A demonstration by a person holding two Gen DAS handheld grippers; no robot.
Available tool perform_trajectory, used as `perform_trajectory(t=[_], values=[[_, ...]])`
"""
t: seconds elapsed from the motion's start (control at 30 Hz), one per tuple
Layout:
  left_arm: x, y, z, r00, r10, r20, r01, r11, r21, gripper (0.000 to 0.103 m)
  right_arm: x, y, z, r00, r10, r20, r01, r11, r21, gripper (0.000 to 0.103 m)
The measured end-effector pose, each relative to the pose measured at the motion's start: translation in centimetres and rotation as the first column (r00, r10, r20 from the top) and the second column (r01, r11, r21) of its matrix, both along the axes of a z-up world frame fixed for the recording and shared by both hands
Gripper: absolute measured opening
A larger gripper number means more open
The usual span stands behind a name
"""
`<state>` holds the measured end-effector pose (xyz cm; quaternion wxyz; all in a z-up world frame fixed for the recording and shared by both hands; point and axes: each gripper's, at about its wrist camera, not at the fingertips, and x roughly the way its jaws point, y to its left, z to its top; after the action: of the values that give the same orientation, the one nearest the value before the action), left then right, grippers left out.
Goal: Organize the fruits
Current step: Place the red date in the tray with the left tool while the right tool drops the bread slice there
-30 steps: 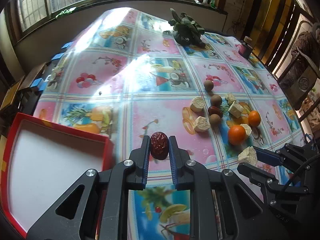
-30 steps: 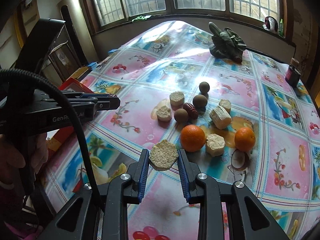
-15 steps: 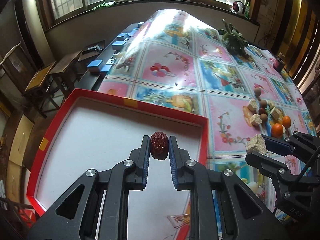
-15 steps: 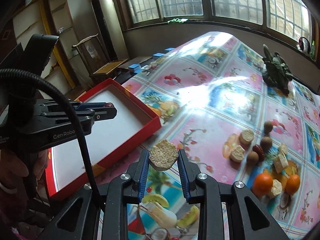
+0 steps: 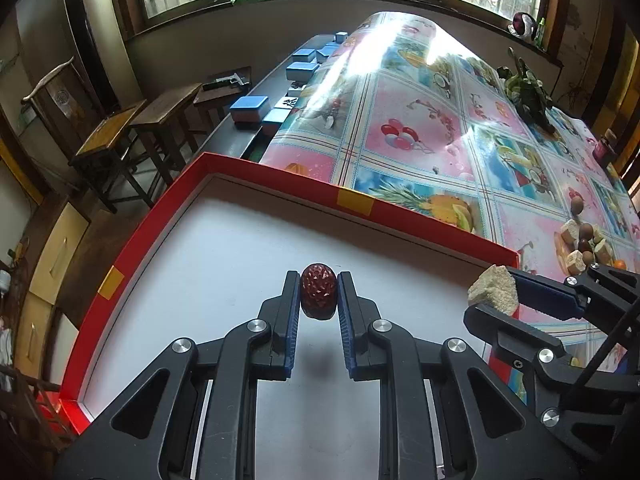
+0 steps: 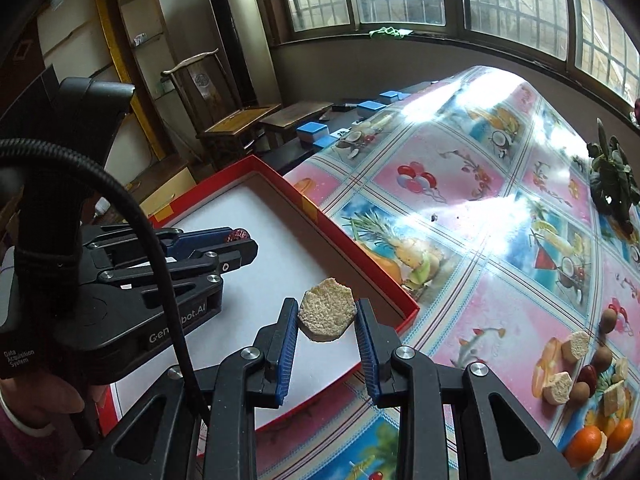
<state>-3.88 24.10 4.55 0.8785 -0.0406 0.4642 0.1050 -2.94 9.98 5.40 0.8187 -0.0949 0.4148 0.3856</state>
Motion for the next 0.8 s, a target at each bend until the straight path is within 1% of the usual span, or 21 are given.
perform_trajectory(t=[0.17, 0.4, 0.43, 0.5, 0.57, 0.63, 0.67, 0.8], values=[[0.2, 0.5, -0.7, 1.0, 0.025, -0.006, -0.025, 0.999, 0.033, 0.017, 0.8, 1.8, -1.3, 1.0, 0.011, -0.015, -0.011, 0.999, -0.042, 0.028], [0.3, 1.2, -1.4, 0.998, 0.055, -0.018, -0.055, 0.998, 0.018, 0.018, 1.2, 3.2, -3.1, 0.999, 0.031, -0.025, -0.033, 0.996, -0.088, 0.029], [0.3, 1.1, -1.4, 0.998, 0.06, -0.018, -0.06, 0.998, 0.02, 0.018, 1.1, 3.3, -3.1, 0.999, 0.034, -0.024, -0.036, 0.995, -0.091, 0.03], [0.2, 1.2, -1.3, 0.998, 0.069, -0.012, -0.068, 0.997, 0.028, 0.018, 1.0, 3.3, -3.0, 0.999, 0.041, -0.031, -0.043, 0.996, -0.079, 0.047], [0.1, 1.3, -1.2, 0.998, 0.069, -0.008, -0.068, 0.998, 0.016, 0.029, 0.8, 3.1, -2.6, 0.998, 0.041, -0.037, -0.043, 0.997, -0.056, 0.047], [-0.1, 1.4, -0.9, 0.998, 0.069, 0.002, -0.069, 0.998, -0.002, 0.064, 0.6, 2.8, -2.0, 0.999, 0.036, -0.025, -0.037, 0.998, -0.042, 0.047], [-0.4, 1.4, -0.6, 0.997, 0.071, 0.017, -0.071, 0.997, -0.005, 0.067, 0.5, 2.6, -1.7, 0.999, 0.035, -0.022, -0.036, 0.999, -0.037, 0.047], [-1.0, 0.7, 0.7, 0.996, 0.071, 0.05, -0.072, 0.997, 0.026, 0.067, 0.0, 1.2, -0.5, 1.0, 0.02, -0.007, -0.02, 1.0, -0.012, 0.047]])
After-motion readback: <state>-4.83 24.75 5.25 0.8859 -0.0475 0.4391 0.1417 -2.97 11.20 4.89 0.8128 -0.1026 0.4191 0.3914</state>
